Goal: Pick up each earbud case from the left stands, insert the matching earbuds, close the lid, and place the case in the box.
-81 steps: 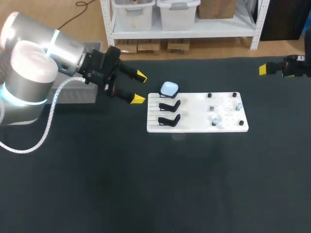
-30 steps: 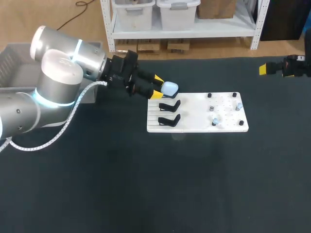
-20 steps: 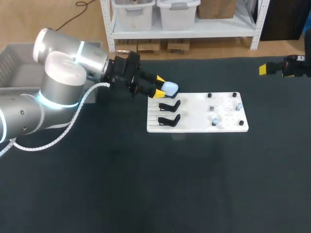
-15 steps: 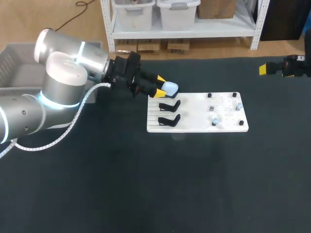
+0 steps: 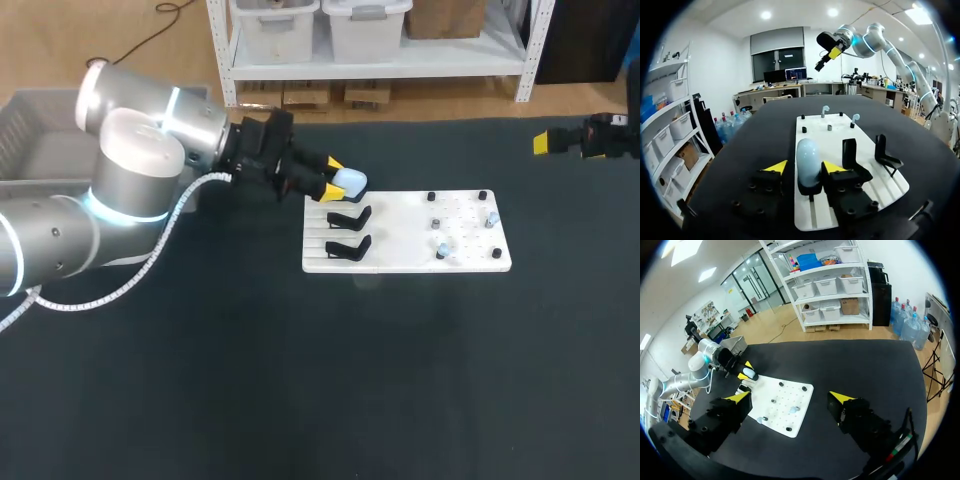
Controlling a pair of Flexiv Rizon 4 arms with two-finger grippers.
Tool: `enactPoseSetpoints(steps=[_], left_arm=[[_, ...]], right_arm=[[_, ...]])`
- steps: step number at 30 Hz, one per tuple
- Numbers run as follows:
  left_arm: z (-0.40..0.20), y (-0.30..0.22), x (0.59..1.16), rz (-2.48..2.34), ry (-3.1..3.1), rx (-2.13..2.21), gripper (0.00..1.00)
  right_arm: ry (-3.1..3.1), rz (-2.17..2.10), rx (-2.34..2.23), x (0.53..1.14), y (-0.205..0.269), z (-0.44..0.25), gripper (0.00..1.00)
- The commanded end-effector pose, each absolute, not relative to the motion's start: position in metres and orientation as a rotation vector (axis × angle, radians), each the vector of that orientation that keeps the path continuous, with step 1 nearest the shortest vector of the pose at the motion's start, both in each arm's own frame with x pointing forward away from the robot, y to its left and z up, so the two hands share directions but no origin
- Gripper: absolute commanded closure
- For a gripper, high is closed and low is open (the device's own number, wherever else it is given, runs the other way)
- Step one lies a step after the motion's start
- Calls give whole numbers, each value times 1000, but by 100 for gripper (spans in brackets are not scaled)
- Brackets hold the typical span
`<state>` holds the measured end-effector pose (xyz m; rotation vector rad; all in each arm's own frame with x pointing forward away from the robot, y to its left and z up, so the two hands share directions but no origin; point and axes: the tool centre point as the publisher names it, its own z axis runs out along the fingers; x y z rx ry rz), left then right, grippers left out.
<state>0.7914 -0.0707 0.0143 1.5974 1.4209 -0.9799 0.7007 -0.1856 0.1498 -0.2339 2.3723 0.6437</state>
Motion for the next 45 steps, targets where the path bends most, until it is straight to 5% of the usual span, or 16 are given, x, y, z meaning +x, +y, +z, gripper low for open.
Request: enactPoseSetpoints(steps=[1,15,45], left_arm=[[12,-72,790,-976,1418,1592,63],[11,-72,788,-977,1418,1587,60],[10,-73,782,-968,1410,1594,71]], right_arm=[[2372,645,-235,701,-186,150,0],[2372,645,-235,701,-186,150,0],[2372,645,-235,701,-186,150,0]])
